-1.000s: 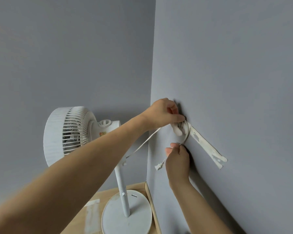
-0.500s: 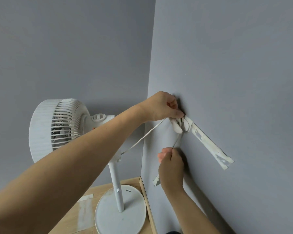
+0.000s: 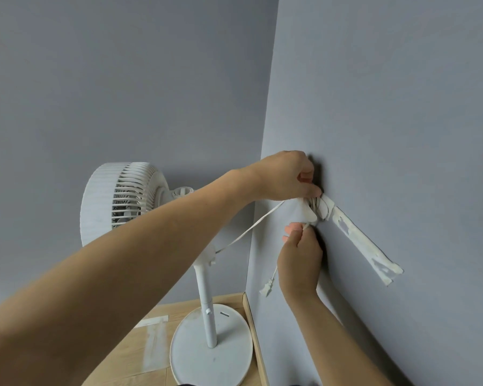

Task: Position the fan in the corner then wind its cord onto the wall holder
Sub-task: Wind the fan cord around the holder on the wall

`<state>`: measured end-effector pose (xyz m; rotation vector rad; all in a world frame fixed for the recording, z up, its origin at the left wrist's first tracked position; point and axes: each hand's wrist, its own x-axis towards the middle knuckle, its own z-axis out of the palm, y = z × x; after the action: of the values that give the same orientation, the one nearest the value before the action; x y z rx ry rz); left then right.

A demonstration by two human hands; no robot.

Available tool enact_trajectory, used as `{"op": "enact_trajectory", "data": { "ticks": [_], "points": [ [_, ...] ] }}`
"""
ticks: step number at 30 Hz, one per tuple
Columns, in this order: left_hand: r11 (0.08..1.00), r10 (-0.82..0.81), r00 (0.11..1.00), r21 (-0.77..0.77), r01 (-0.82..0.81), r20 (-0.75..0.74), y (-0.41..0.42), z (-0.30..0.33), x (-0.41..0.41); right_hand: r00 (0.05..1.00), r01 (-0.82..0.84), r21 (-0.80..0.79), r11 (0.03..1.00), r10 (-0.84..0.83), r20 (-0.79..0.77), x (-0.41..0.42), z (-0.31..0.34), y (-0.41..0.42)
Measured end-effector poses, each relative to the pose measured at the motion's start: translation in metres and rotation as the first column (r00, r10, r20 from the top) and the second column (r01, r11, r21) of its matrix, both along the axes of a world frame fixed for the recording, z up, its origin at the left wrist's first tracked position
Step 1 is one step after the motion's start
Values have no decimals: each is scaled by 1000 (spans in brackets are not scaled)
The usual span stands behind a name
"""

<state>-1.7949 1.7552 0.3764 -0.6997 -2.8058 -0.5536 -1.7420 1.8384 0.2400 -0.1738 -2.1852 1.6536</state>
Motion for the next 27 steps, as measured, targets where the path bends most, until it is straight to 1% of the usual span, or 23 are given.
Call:
{"op": "enact_trajectory", "data": {
  "ticks": [1, 2, 4, 5, 7, 8, 10, 11, 13, 14, 17, 19, 20, 23, 25, 27],
  "points": [
    [997, 14, 1000, 78, -16, 22, -6, 0, -1, 999, -14, -27, 1000, 15, 30, -4, 2, -1],
    [980, 38, 998, 191, -47, 50, -12, -1, -3, 998, -22, -58, 998, 25, 59, -8, 2, 0],
    [892, 133, 985, 420, -169, 113, -34, -10, -13, 995, -37, -86, 996, 45, 94, -17, 4, -3],
    [843, 186, 969, 480, -242, 162, -45, -19, -19, 994, -42, -98, 994, 52, 101, -19, 7, -4],
    [791, 261, 922, 484, -374, 286, -65, -42, -29, 993, -36, -132, 991, 50, 105, -27, 13, -8],
    [797, 273, 895, 438, -416, 352, -73, -55, -33, 994, -22, -163, 986, 40, 105, -33, 16, -10],
    [855, 247, 849, 307, -418, 467, -78, -76, -35, 991, 27, -283, 959, 13, 137, -45, 21, -15],
    [869, 219, 827, 283, -406, 517, -79, -85, -35, 987, 42, -353, 935, 16, 159, -50, 24, -19],
    [869, 119, 794, 325, -374, 596, -76, -100, -37, 983, 60, -470, 881, 29, 180, -56, 26, -25],
    [867, 82, 784, 344, -360, 615, -73, -106, -41, 983, 57, -498, 865, 37, 177, -58, 26, -28],
    [897, 12, 768, 332, -291, 640, -62, -119, -53, 984, 45, -532, 845, 56, 172, -57, 30, -31],
    [925, 4, 800, 303, -231, 599, -56, -119, -58, 983, 41, -550, 834, 65, 172, -57, 31, -29],
    [924, 15, 818, 304, -231, 575, -54, -120, -62, 983, 39, -551, 833, 67, 171, -58, 31, -29],
    [884, 47, 851, 374, -279, 523, -56, -117, -71, 984, 43, -586, 810, 66, 163, -57, 30, -29],
    [841, 87, 887, 444, -310, 454, -61, -109, -75, 983, 32, -596, 803, 83, 165, -56, 30, -31],
    [799, 118, 915, 510, -318, 386, -64, -90, -75, 971, 29, -603, 797, 121, 207, -52, 34, -30]
  ]
}}
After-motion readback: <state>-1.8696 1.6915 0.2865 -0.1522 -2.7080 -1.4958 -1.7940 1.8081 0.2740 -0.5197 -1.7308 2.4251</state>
